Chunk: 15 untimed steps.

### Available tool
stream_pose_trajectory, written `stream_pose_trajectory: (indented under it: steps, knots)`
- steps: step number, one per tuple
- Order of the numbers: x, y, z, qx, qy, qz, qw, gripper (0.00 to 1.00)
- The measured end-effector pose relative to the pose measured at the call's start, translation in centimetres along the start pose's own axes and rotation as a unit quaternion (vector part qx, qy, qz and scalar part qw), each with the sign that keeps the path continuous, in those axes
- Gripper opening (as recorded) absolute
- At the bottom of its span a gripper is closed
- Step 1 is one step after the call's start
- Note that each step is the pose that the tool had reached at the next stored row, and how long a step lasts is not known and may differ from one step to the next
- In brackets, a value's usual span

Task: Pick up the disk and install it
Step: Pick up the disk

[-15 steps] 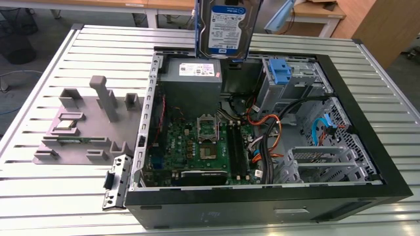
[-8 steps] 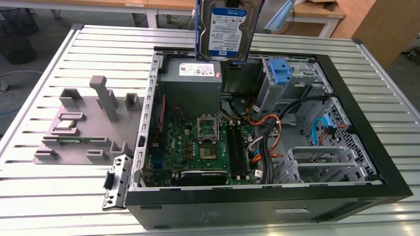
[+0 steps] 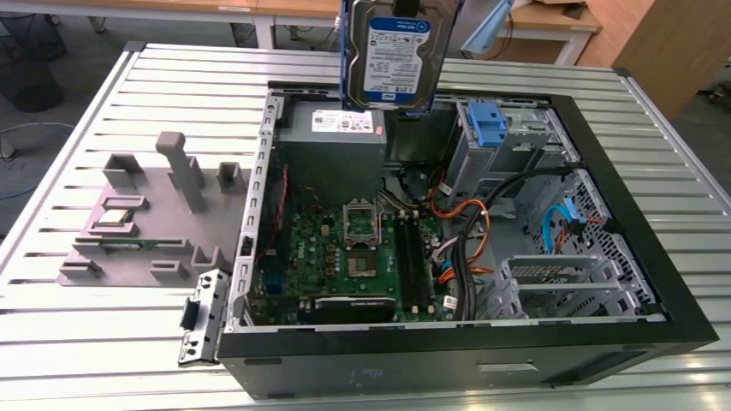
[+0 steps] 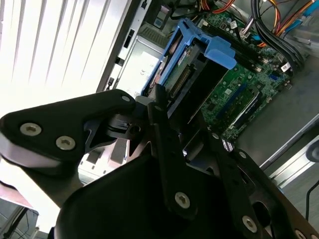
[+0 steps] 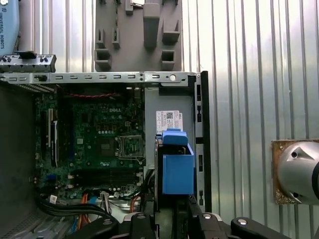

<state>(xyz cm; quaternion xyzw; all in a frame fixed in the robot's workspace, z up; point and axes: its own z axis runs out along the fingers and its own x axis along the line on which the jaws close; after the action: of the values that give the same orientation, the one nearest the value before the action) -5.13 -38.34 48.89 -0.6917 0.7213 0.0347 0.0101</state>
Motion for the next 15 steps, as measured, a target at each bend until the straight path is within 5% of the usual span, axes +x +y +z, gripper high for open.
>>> stream_pose_trajectory:
  steps: [15]
  knots:
    - [0.79, -0.08, 0.00, 0.0000, -0.0006, 0.000, 1.0000, 0.35]
